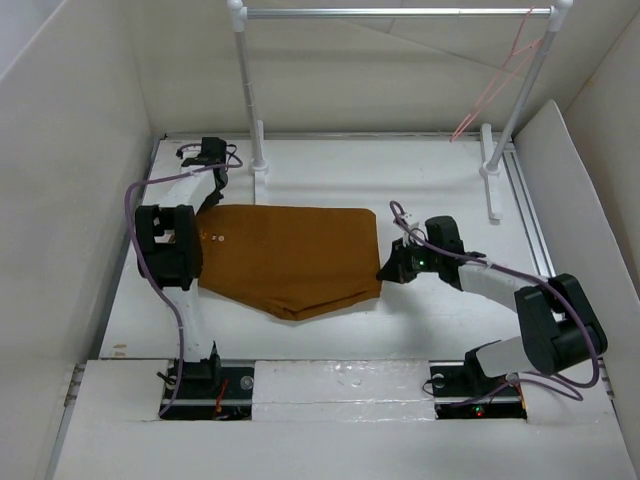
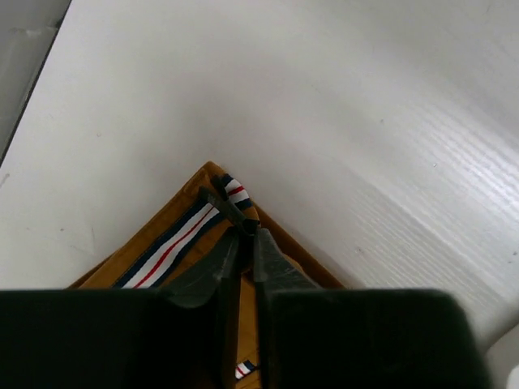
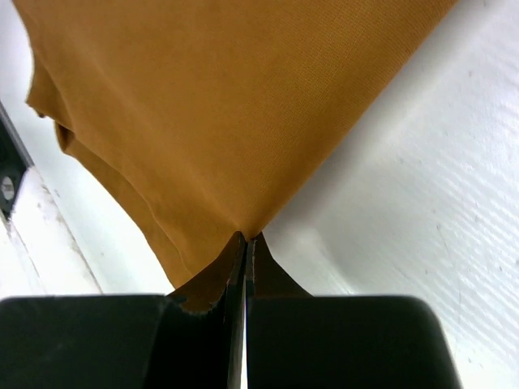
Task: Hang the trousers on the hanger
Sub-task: Fold the trousers at the center of the board, then pick up the hanger from the clothesline.
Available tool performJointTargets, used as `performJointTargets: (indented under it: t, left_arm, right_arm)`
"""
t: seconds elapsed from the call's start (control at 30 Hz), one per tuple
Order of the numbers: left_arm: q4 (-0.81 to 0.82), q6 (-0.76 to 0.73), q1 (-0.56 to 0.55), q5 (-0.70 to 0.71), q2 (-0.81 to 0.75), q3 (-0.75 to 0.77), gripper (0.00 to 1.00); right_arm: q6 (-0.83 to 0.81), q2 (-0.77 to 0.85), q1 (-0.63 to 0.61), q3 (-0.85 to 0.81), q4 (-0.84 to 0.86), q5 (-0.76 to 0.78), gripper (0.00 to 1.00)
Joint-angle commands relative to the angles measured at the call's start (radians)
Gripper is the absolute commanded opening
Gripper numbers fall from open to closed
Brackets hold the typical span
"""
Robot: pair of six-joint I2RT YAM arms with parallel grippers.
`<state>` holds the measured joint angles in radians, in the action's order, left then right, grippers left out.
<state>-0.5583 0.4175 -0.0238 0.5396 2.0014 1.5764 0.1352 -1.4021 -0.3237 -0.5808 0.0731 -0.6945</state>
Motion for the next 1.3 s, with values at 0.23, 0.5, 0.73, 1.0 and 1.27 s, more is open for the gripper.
performJointTargets:
  t: [0.23, 0.5, 0.73, 1.0, 1.27]
  left_arm:
    - [-0.008, 0.003, 0.016, -0.002, -0.062, 0.001, 0.76]
    - [0.089, -0.022, -0.106, -0.087, -0.329, -0.035, 0.60]
    - [0.230, 0.013, -0.459, -0.199, -0.572, -0.263, 0.00]
    - [0.377, 0.193, -0.803, -0.274, -0.730, -0.463, 0.00]
    - [0.342, 0.244, -0.837, -0.283, -0.809, -0.561, 0.04]
  right_arm:
    - [-0.106, 0.095, 0.020, 0.002, -0.257, 0.156, 0.00]
    - [-0.255, 0.293, 0.031, -0.139, -0.603, 0.298, 0.69]
    - [-0.263, 0.416, 0.132, -0.557, -0.736, 0.346, 0.15]
    - [-0.137, 0.183, 0.363, -0.993, -0.564, 0.310, 0.26]
    - [0.145, -0.125, 0.572, -1.125, -0.229, 0.012, 0.77]
